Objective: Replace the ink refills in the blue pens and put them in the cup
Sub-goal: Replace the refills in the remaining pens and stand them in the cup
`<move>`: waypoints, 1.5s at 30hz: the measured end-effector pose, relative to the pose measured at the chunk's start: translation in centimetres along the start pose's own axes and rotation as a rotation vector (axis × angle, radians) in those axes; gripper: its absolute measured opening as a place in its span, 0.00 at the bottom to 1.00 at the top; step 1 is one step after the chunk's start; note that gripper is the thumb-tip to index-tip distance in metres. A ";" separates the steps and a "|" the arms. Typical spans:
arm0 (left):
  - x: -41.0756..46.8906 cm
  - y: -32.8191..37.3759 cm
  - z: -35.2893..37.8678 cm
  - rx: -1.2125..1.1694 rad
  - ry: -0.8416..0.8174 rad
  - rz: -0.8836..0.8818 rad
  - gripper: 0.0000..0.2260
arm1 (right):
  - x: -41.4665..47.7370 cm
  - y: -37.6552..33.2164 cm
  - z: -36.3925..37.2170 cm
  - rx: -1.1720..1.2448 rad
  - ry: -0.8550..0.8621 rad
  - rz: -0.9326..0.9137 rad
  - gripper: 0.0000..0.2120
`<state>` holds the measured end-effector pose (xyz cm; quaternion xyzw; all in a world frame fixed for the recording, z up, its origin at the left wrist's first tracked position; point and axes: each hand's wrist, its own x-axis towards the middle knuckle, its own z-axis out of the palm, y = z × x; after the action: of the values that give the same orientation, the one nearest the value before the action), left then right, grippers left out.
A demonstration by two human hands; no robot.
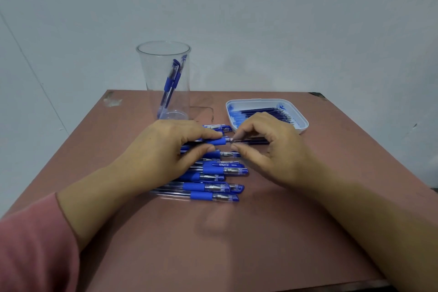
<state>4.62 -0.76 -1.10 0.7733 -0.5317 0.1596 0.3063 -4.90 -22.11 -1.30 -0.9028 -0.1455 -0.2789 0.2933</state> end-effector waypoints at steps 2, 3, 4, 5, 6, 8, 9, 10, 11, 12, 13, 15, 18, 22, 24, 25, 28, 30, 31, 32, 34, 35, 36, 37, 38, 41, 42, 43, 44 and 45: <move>0.0 -0.1 -0.1 0.032 -0.003 0.006 0.15 | 0.0 -0.1 -0.2 0.031 -0.014 0.048 0.09; 0.0 -0.2 -0.1 0.046 -0.002 0.016 0.15 | 0.1 0.0 -0.2 0.025 -0.027 0.058 0.08; 0.0 -0.3 -0.1 0.058 0.003 0.030 0.15 | 0.1 0.0 -0.1 0.004 -0.039 0.054 0.07; 0.0 -0.3 -0.1 0.070 0.010 0.045 0.15 | 0.2 0.0 0.1 -0.024 -0.046 0.045 0.06; 0.0 -0.2 -0.1 0.083 0.017 0.058 0.15 | 0.3 0.0 0.2 -0.045 -0.044 0.033 0.07; 0.0 -0.2 -0.1 0.116 0.027 0.072 0.14 | 0.3 0.0 0.3 -0.037 -0.034 0.028 0.06; 0.0 -0.2 -0.1 0.132 0.031 0.071 0.14 | 0.3 0.0 0.3 -0.018 -0.032 0.033 0.06; 0.0 -0.2 -0.1 0.147 0.035 0.068 0.14 | 0.2 -0.1 0.2 0.002 -0.031 0.043 0.07; 0.0 -0.2 -0.1 0.159 0.041 0.063 0.14 | 0.1 0.0 0.1 0.023 -0.030 0.059 0.08; 0.0 -0.3 -0.1 0.166 0.046 0.057 0.14 | 0.1 0.0 0.1 0.036 -0.030 0.080 0.09; 0.0 -0.3 -0.1 0.168 0.052 0.052 0.14 | 0.1 0.0 0.0 0.042 -0.034 0.105 0.10; 0.0 -0.3 -0.1 0.171 0.063 0.045 0.13 | 0.1 0.1 0.1 0.024 -0.051 0.115 0.10; 0.0 -0.2 -0.1 0.183 0.070 0.045 0.13 | 0.2 0.2 0.1 -0.030 -0.054 0.066 0.08; 0.0 -0.1 -0.1 0.174 0.066 0.044 0.14 | 0.1 0.1 -0.1 0.012 -0.019 0.051 0.08; 0.0 -0.1 -0.1 0.169 0.068 0.048 0.14 | 0.0 0.0 -0.3 0.040 -0.015 0.073 0.09; 0.0 -0.1 -0.1 0.168 0.067 0.054 0.14 | 0.0 0.0 -0.3 0.045 -0.019 0.081 0.09; 0.0 -0.1 -0.1 0.157 0.058 0.067 0.14 | 0.2 0.1 -0.3 -0.002 -0.041 0.058 0.07; 0.0 -0.1 -0.1 0.153 0.055 0.066 0.14 | 0.2 0.1 -0.2 -0.013 -0.036 0.033 0.05; 0.0 -0.1 -0.1 0.150 0.055 0.063 0.14 | 0.2 0.0 -0.2 -0.010 -0.031 0.027 0.06; 0.0 -0.1 -0.1 0.146 0.054 0.059 0.13 | 0.1 0.0 -0.2 0.002 -0.028 0.029 0.07; 0.0 -0.2 0.0 0.140 0.055 0.054 0.13 | 0.0 -0.1 -0.3 0.039 -0.028 0.046 0.10; 0.0 -0.2 0.0 0.138 0.055 0.054 0.14 | 0.0 -0.2 -0.3 0.049 -0.029 0.057 0.11; 0.0 -0.1 0.0 0.137 0.054 0.055 0.14 | 0.1 -0.2 -0.3 0.043 -0.032 0.062 0.10; 0.0 -0.1 0.0 0.136 0.054 0.056 0.14 | 0.1 -0.2 -0.3 0.021 -0.038 0.060 0.09; 0.0 -0.1 0.0 0.134 0.055 0.057 0.14 | 0.2 -0.1 -0.3 -0.006 -0.043 0.052 0.08; 0.0 -0.2 0.1 0.124 0.058 0.049 0.14 | 0.1 -0.2 -0.3 0.010 -0.038 0.045 0.07; 0.0 -0.2 0.1 0.121 0.060 0.045 0.14 | 0.0 -0.3 -0.3 0.037 -0.038 0.057 0.10; 0.0 -0.1 0.1 0.120 0.062 0.043 0.14 | 0.0 -0.4 -0.4 0.057 -0.039 0.071 0.12; 0.0 -0.1 0.0 0.118 0.061 0.042 0.14 | -0.1 -0.5 -0.4 0.072 -0.041 0.088 0.14; 0.0 -0.1 0.0 0.116 0.058 0.042 0.14 | -0.1 -0.5 -0.4 0.086 -0.043 0.106 0.13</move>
<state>4.68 -0.72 -1.09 0.7735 -0.5285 0.2190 0.2728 -5.35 -21.98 -0.80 -0.9017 -0.1156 -0.2369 0.3427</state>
